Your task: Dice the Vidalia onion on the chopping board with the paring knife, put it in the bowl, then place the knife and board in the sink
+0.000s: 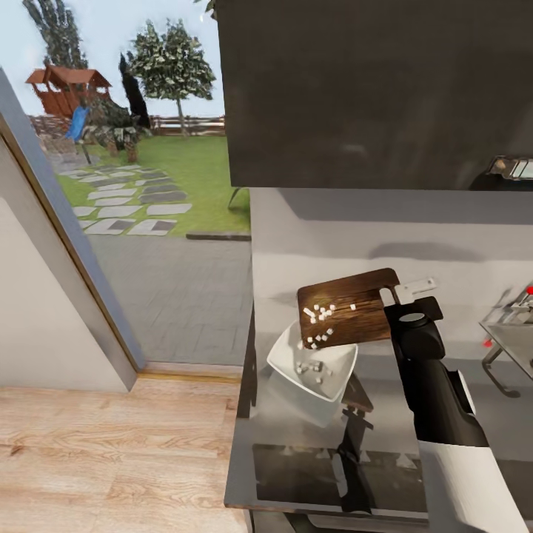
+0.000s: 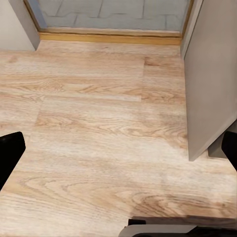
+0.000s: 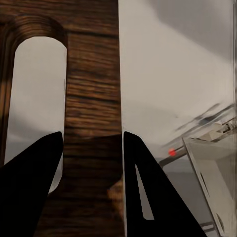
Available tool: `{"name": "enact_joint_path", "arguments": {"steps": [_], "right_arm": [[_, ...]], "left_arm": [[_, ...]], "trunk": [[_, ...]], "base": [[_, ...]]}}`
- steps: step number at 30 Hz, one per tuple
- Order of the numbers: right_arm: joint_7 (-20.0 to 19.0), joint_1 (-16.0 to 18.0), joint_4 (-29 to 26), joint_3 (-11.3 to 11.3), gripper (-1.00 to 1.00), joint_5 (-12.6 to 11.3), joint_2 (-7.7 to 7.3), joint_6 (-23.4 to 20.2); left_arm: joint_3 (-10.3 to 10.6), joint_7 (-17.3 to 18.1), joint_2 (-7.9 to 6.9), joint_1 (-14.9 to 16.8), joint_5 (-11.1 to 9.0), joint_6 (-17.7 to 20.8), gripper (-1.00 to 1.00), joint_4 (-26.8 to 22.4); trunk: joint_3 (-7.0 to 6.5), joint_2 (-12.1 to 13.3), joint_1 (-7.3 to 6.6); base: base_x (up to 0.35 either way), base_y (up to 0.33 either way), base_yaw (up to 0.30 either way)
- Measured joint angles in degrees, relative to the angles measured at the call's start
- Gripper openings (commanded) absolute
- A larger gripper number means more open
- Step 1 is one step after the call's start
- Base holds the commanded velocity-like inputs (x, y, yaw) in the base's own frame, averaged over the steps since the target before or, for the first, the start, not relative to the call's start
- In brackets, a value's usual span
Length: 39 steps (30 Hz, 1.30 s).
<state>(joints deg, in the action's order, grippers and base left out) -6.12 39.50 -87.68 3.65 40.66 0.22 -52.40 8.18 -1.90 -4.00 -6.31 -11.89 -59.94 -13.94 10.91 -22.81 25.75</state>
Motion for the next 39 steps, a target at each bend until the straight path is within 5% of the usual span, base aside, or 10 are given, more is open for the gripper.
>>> {"name": "enact_joint_path", "arguments": {"steps": [22, 39], "right_arm": [[0.5, 0.0, 4.7, 0.1, -1.0, -0.2, -0.42, 5.8], [1.2, 0.0, 5.5, 0.3, -1.0, -0.1, -1.18, 6.2]], "left_arm": [[0.0, 0.1, 0.0, 0.0, 0.0, 0.0, 1.0, 0.0], [0.0, 0.0, 0.0, 0.0, 0.0, 0.0, 1.0, 0.0]], "trunk": [[0.0, 0.0, 0.0], [0.0, 0.0, 0.0]], "base": [[0.0, 0.0, 0.0], [0.0, 0.0, 0.0]]}}
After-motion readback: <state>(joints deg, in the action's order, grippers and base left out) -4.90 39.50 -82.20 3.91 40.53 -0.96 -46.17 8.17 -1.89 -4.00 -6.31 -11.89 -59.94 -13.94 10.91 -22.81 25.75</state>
